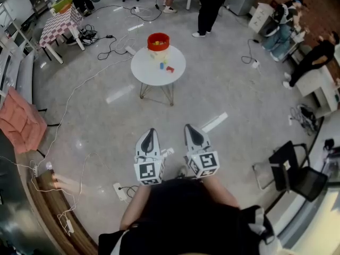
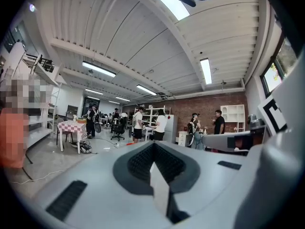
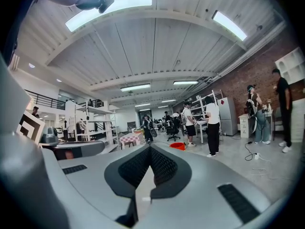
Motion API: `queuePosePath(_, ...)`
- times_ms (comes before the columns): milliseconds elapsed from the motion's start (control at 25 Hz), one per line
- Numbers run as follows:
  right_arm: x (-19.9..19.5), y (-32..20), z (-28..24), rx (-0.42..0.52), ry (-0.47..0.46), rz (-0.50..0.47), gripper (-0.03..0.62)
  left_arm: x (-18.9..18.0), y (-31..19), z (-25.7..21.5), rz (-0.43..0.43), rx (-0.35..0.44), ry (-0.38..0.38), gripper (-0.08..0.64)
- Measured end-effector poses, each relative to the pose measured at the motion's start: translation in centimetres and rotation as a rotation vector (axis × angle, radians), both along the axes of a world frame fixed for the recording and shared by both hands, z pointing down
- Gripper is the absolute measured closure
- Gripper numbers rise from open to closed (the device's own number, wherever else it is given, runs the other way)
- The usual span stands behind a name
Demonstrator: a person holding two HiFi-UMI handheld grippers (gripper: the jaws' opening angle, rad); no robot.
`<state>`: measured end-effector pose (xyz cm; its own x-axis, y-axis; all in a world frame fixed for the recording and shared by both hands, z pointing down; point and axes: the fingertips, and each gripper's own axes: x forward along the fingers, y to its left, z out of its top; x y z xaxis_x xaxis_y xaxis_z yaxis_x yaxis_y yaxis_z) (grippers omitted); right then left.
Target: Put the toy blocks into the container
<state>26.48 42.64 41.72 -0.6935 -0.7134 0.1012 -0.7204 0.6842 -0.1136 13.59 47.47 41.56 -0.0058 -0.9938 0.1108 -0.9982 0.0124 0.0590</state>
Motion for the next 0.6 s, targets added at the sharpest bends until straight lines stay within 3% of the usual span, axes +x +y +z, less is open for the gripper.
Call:
queuePosePath(200, 0.7, -0.1, 0.3, 0.005, 0.011, -0.005, 0.607, 0.7, 0.1, 0.0, -0.026, 0.009, 0.051, 0.566)
queuePosePath(400, 1.9, -1.0, 1.1, -0.064, -0.003, -0.017, 0.607, 1.9, -0.7, -0.1, -0.022, 0.012, -0.015, 0.566)
queuePosePath(600, 3.5, -2.1, 0.6, -0.035, -0.022, -0.043, 0.607, 3.7, -2.0, 0.1, -0.035, 0.0, -0.002, 0.566)
